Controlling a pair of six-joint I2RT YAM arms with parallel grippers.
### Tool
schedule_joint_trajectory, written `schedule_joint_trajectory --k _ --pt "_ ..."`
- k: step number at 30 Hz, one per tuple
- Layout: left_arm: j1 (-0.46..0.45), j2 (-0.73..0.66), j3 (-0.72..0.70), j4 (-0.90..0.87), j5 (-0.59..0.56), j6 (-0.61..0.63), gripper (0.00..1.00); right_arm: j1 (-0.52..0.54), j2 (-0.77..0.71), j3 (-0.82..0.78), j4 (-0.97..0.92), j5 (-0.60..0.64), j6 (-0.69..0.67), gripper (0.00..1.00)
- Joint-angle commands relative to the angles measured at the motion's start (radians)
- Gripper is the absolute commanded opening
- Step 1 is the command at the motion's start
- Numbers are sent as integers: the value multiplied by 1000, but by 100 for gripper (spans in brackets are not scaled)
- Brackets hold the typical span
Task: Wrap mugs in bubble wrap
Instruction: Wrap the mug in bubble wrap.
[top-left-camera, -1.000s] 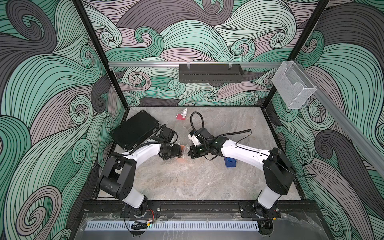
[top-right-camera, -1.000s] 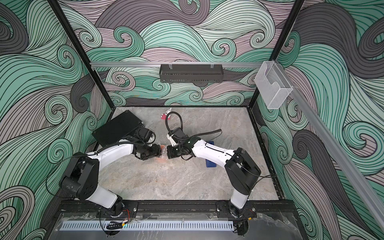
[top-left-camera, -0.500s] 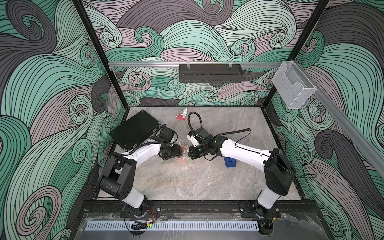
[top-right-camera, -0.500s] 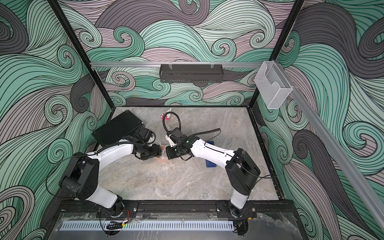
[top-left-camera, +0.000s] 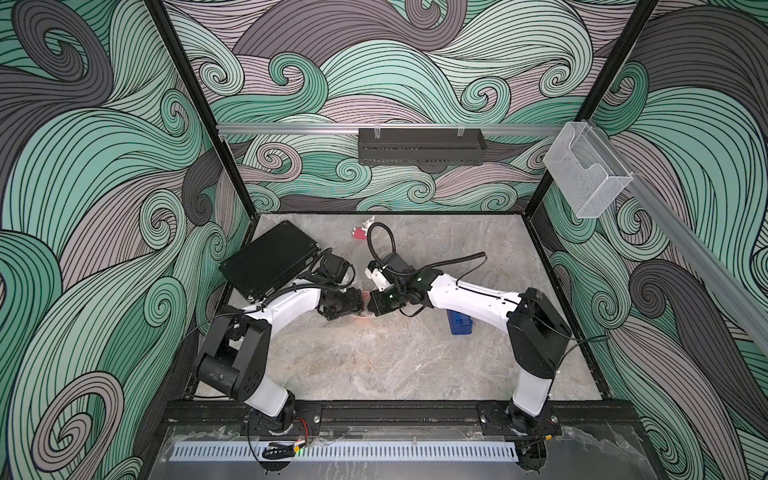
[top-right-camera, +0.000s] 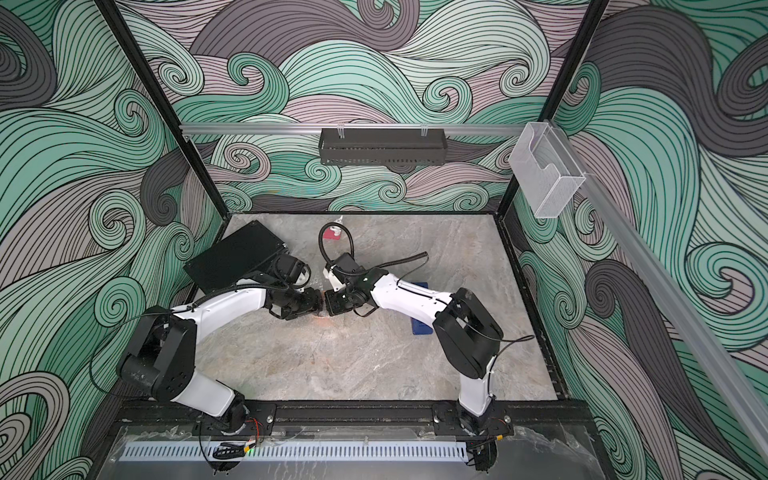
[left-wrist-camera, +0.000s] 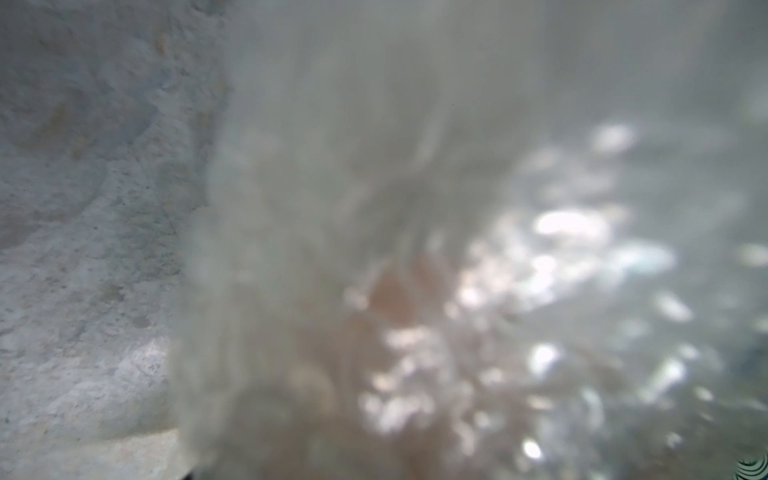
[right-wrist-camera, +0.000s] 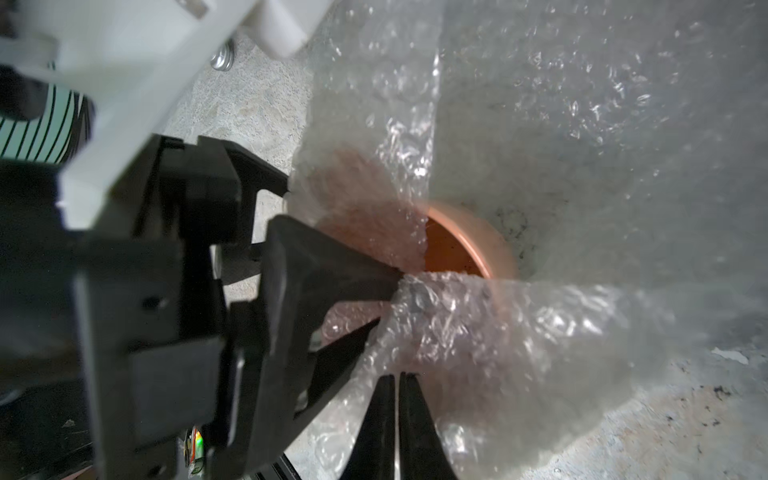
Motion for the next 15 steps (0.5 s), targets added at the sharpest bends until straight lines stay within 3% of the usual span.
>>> schedule_joint_trajectory --k 1,9,15 --pt "-6 -49 26 -22 27 10 72 2 46 4 -37 -2 -15 9" --pt "-6 -168 39 -70 8 3 73 -3 61 21 -56 12 -20 9" --pt "-5 -177 22 -61 37 -2 75 -3 69 29 -56 6 -15 8"
